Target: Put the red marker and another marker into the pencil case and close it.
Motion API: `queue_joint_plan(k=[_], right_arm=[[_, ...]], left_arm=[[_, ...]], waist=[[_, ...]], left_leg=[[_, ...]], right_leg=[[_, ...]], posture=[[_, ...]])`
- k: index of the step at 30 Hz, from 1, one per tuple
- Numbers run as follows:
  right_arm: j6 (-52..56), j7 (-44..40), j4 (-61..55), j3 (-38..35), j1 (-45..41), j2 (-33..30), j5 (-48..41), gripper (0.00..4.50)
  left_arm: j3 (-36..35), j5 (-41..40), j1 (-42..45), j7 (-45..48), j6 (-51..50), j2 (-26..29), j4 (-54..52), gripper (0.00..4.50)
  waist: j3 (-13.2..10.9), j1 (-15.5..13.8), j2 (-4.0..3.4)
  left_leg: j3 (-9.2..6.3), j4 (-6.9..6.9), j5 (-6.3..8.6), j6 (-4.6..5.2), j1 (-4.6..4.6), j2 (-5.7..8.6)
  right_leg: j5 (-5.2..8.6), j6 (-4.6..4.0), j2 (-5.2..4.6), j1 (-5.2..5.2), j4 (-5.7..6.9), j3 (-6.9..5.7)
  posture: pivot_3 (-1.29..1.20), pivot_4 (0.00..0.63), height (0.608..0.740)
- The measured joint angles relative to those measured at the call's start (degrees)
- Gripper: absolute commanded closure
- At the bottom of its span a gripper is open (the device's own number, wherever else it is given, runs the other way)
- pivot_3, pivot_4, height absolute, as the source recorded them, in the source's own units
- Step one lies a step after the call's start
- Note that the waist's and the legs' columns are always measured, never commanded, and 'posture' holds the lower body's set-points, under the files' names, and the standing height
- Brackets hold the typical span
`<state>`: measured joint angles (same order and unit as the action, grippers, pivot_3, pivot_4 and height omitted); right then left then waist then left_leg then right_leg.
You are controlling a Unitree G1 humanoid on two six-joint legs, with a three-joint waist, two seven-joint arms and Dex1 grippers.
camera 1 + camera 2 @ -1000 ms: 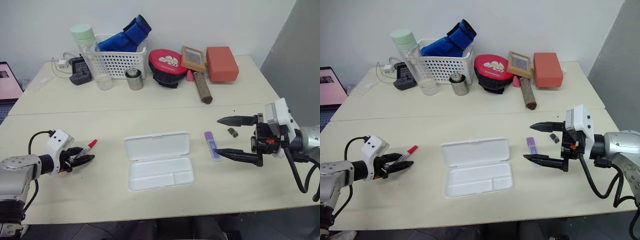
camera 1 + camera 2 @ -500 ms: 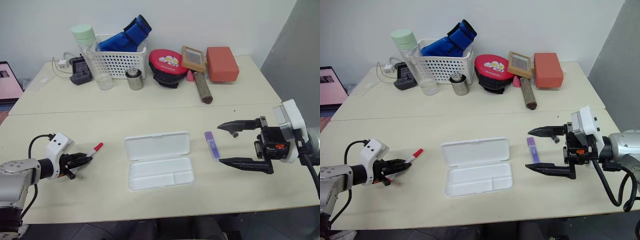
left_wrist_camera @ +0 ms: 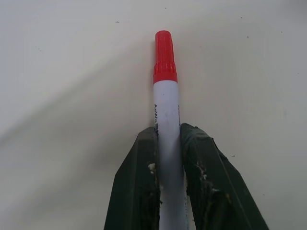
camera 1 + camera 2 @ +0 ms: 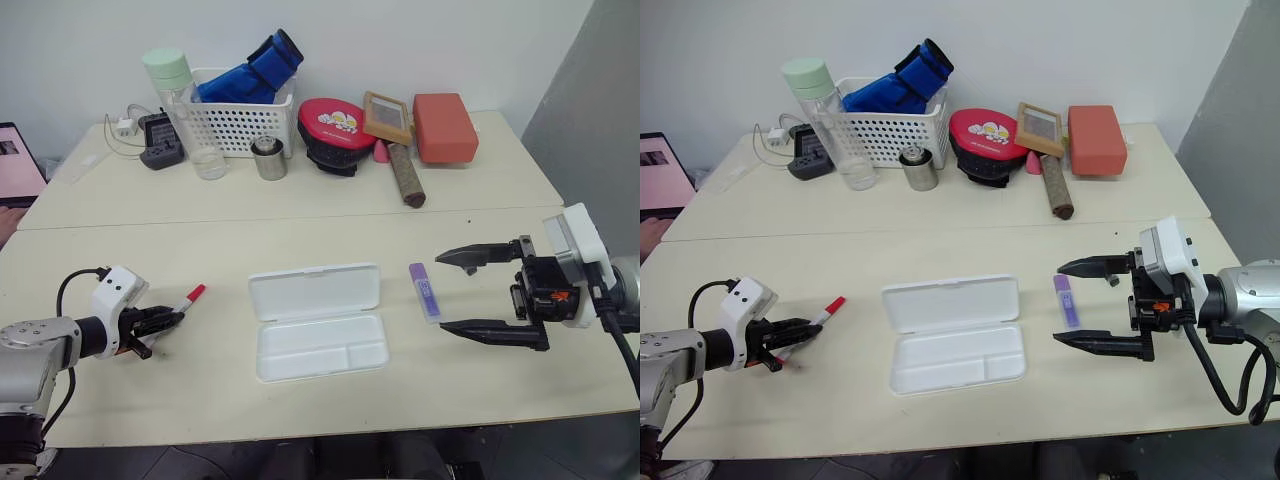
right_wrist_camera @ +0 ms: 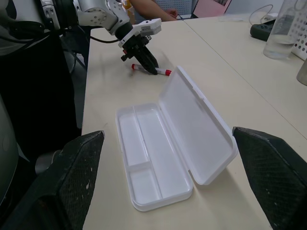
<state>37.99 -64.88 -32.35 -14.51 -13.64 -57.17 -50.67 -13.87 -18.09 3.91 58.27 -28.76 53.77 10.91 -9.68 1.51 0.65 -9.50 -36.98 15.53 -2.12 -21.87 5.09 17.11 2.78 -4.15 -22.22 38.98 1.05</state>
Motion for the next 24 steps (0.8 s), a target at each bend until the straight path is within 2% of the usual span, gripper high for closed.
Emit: queue_joint_plan(k=[4, 6, 14, 19, 24], right_arm=[[-0.1, 0.1, 0.0, 0.0, 0.1, 0.0, 0.1, 0.00], [-0.2, 0.1, 0.0, -0.1, 0.6, 0.0, 0.3, 0.00], [-1.3, 0.9, 0.1, -0.9, 1.7, 0.0, 1.4, 0.00], [-1.4, 2.5, -0.9, -4.2, 4.0, 0.0, 1.6, 0.00], [-1.5, 4.2, -2.5, -6.5, 6.8, 0.2, 1.9, 0.00]], left_arm=[[-1.7, -4.1, 0.6, 1.5, -4.7, 0.6, -5.4, 4.09], [-3.1, -7.2, 2.5, 2.6, -8.0, 2.7, -9.6, 4.09], [-4.3, -20.9, 16.3, 4.8, -19.3, 5.9, -24.3, 4.09], [2.8, -24.7, 20.7, 7.4, -23.2, 8.0, -31.9, 4.09], [16.3, -22.8, 26.9, 6.3, -24.5, 3.0, -35.0, 4.09]], waist=[[-0.1, 0.0, 0.13], [-0.1, 0.0, 0.20], [-0.2, 0.0, 0.27], [-0.2, 0.3, 0.26], [-0.2, -0.1, 0.30]], left_leg=[[-0.11, -0.02, 0.00, -0.01, -0.06, -0.01], [-0.17, -0.02, -0.01, -0.01, -0.08, -0.01], [-0.05, -0.03, -0.01, -0.02, -0.07, 0.02], [0.10, -0.02, -0.03, -0.04, -0.03, -0.05], [0.09, -0.09, -0.02, -0.01, -0.02, 0.03]], right_leg=[[0.00, 0.00, 0.00, -0.01, -0.01, 0.00], [0.00, 0.00, 0.00, -0.01, -0.01, -0.02], [0.00, 0.00, 0.01, 0.01, -0.02, -0.08], [0.01, 0.00, 0.09, 0.00, 0.01, -0.01], [-0.02, 0.04, 0.09, 0.11, 0.00, -0.02]], posture=[[0.00, 0.150, 0.740], [0.00, 0.150, 0.740], [0.00, 0.150, 0.740], [0.00, 0.150, 0.740], [0.00, 0.150, 0.740]])
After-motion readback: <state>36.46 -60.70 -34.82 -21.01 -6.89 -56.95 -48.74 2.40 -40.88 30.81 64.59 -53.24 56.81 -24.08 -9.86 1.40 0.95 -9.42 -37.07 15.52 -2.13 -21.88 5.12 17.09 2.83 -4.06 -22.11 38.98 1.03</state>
